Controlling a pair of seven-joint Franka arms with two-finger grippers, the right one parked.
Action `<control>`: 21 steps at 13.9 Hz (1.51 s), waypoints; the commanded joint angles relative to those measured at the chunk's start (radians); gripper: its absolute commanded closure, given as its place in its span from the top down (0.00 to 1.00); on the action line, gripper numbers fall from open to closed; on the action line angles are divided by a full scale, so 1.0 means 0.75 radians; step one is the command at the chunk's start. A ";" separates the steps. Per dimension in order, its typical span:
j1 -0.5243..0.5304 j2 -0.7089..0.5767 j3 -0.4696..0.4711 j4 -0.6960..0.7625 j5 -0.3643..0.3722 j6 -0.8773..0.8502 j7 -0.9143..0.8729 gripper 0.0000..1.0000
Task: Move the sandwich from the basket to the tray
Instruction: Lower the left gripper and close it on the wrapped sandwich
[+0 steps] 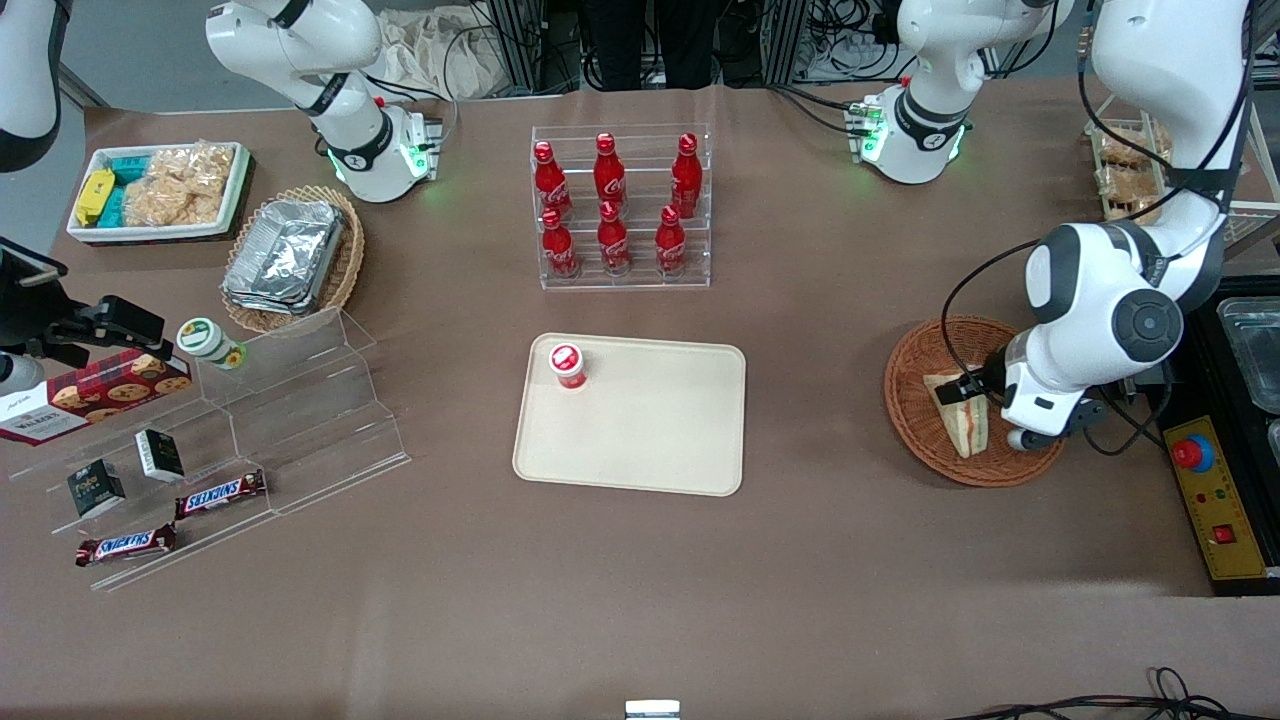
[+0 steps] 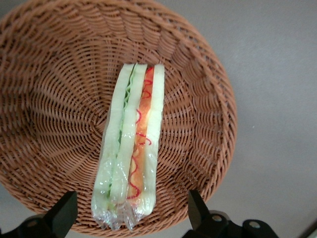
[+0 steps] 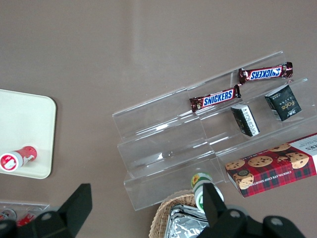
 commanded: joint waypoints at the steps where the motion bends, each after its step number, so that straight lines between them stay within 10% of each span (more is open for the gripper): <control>1: -0.004 -0.009 -0.002 -0.065 0.015 0.085 -0.023 1.00; 12: 0.002 0.010 0.000 -0.159 0.064 0.274 -0.010 0.97; 21: 0.002 -0.002 0.000 -0.151 0.076 0.260 -0.002 0.53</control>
